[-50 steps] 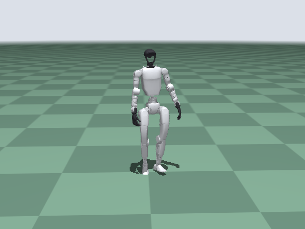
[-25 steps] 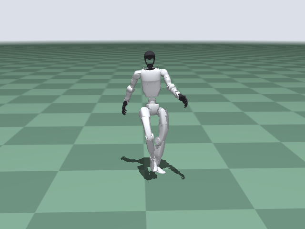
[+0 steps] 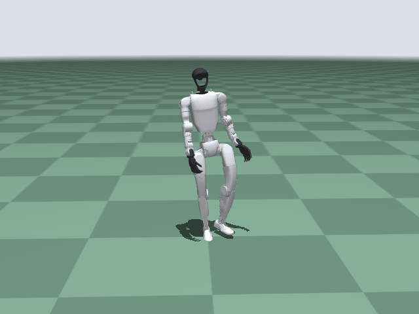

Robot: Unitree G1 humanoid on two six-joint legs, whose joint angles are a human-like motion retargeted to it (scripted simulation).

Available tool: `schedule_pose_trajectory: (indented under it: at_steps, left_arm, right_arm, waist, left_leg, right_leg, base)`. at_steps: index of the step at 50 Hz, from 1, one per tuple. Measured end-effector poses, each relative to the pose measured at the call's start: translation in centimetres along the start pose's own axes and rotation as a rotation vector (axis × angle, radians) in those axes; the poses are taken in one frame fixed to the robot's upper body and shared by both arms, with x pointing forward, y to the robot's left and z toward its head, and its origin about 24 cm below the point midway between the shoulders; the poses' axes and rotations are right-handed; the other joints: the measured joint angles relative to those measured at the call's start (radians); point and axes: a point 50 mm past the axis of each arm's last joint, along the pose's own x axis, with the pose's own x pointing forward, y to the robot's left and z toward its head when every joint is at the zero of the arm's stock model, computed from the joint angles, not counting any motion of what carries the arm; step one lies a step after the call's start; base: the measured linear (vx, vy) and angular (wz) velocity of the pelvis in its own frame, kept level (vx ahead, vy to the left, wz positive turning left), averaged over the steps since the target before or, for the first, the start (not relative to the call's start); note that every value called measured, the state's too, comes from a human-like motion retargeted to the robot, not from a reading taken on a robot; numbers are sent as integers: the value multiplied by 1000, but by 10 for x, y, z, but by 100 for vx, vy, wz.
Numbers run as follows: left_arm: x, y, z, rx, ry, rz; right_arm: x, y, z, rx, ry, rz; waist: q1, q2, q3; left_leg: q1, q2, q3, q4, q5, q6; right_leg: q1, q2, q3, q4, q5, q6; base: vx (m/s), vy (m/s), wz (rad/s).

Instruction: In place motions

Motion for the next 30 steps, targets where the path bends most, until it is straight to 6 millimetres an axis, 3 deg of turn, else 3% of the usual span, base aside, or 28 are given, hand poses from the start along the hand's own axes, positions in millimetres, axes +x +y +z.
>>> schedule_pose_trajectory:
  at_steps: [3, 5, 7, 11, 15, 18, 22, 26, 30]
  left_arm:
    - [-11, 15, -30, -36, 73, 118]
    - [-21, 25, -53, -54, 144, 168]
    - [-34, 28, -81, -52, 270, 155]
    - [-84, 33, -153, 7, 680, -53]
    - [-140, 47, -199, 141, 1001, -327]
    - [-164, 64, -216, 304, 1069, -294]
    - [-167, 66, -219, 291, 1051, -216]
    - [-155, 56, -212, 141, 997, -185]
    - [-112, 44, -179, 3, 868, -133]
  right_arm:
    - [1, 2, 57, 114, -157, 10]
    - [-5, 2, 102, 198, -286, 31]
    - [-17, -2, 152, 253, -424, 44]
    - [-63, -3, 252, 214, -723, 70]
    - [-128, 7, 330, 30, -1026, 88]
    - [-157, 0, 352, -68, -1147, -35]
    - [-168, -13, 356, -87, -1204, -177]
    - [-145, -7, 338, -105, -1149, -137]
    - [-107, 4, 299, -131, -1040, -30]
  waist:
    - [52, -4, 20]
    - [94, -10, 51]
    - [156, -10, 78]
    - [324, -52, 128]
    - [443, -106, 173]
    - [487, -122, 169]
    - [485, -113, 144]
    - [441, -109, 68]
    - [323, -61, 52]
  left_leg:
    - [-284, 114, -56, 464, 205, 64]
    - [-451, 79, -150, 701, 186, 69]
    - [-611, 178, -119, 952, 121, 77]
    - [-898, 275, -77, 1240, 60, 49]
    - [-1083, 380, -25, 1348, 34, 37]
    - [-1113, 390, -2, 1347, 40, 23]
    - [-1013, 346, -10, 1302, 68, 4]
    - [-792, 251, -11, 1140, 77, -30]
    - [-467, 108, -57, 811, 89, -19]
  right_leg:
    - [-19, -7, 31, -3, 10, -3]
    - [-11, -10, 44, -10, 22, -9]
    - [-19, -1, 61, -11, 34, -28]
    - [-59, -28, 178, 23, 45, -60]
    - [-138, -82, 211, 99, 55, -89]
    - [-164, -108, 213, 143, 41, -100]
    - [-143, -94, 205, 131, 33, -104]
    - [-132, -91, 166, 79, 42, -85]
    - [-55, -54, 83, 64, 12, -65]
  base:
    - [-23, -12, -22]
    - [-21, -18, -37]
    - [-20, -13, -76]
    - [-12, -5, -148]
    - [-2, -1, -136]
    - [14, 8, -39]
    - [4, 4, 34]
    - [10, 6, 63]
    - [9, 5, 93]
